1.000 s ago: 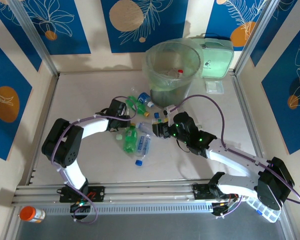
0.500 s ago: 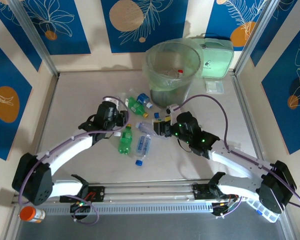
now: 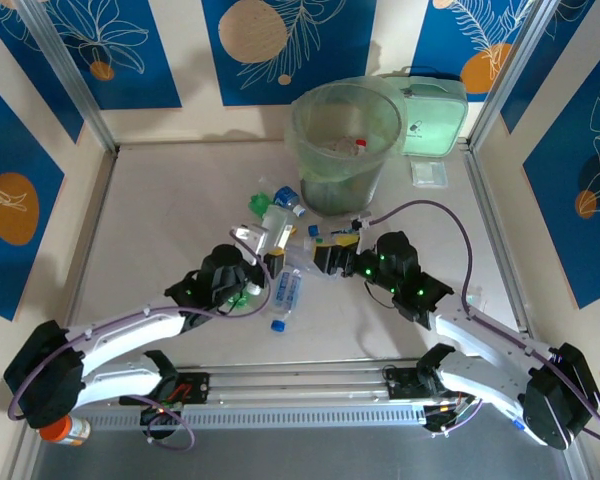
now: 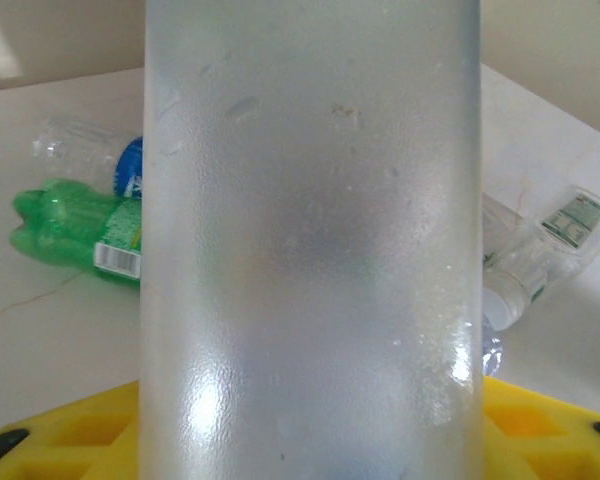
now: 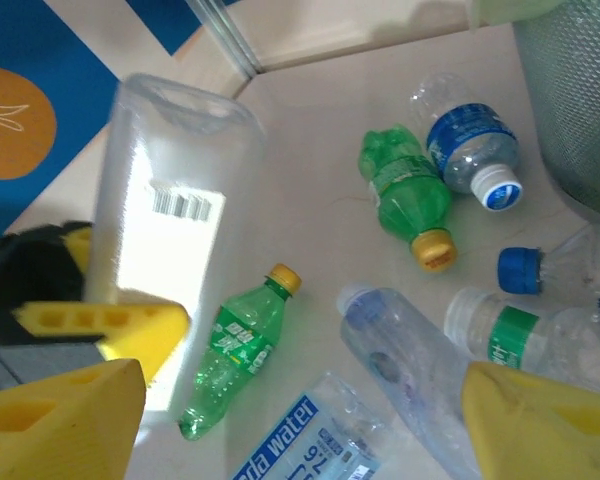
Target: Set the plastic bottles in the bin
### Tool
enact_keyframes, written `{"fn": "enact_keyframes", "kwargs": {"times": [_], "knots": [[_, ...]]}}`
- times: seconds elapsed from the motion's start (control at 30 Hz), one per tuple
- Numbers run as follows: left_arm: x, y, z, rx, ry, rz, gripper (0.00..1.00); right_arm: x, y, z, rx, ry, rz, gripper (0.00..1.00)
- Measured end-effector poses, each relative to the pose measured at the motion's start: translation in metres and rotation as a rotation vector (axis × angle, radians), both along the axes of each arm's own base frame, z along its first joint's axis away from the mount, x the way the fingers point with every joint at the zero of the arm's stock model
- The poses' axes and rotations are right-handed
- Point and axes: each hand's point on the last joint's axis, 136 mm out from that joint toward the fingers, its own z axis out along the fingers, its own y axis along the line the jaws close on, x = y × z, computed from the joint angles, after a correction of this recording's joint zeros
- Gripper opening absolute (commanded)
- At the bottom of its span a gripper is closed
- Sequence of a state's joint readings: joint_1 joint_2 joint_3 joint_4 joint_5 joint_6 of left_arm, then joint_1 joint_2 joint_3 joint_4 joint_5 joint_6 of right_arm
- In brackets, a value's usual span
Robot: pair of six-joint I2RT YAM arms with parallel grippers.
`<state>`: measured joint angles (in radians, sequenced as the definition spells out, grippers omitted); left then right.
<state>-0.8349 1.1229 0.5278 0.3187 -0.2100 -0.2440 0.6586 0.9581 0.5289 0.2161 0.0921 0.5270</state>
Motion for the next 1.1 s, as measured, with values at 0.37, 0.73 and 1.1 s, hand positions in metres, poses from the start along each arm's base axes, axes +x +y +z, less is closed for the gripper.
{"fn": "enact_keyframes", "kwargs": {"times": [0.37, 0.73, 1.1], "knots": [[-0.024, -0.041, 0.006, -0.044, -0.072, -0.153, 0.27, -0.002, 0.015, 0.012, 0.142, 0.050, 0.100, 0.95], [-0.047, -0.065, -0.009, 0.014, -0.083, -0.216, 0.27, -0.004, 0.038, -0.007, 0.229, 0.217, 0.147, 0.61], [-0.041, -0.061, 0.016, -0.052, -0.151, -0.149, 0.27, -0.016, 0.053, 0.005, 0.249, 0.170, 0.182, 0.73]]}}
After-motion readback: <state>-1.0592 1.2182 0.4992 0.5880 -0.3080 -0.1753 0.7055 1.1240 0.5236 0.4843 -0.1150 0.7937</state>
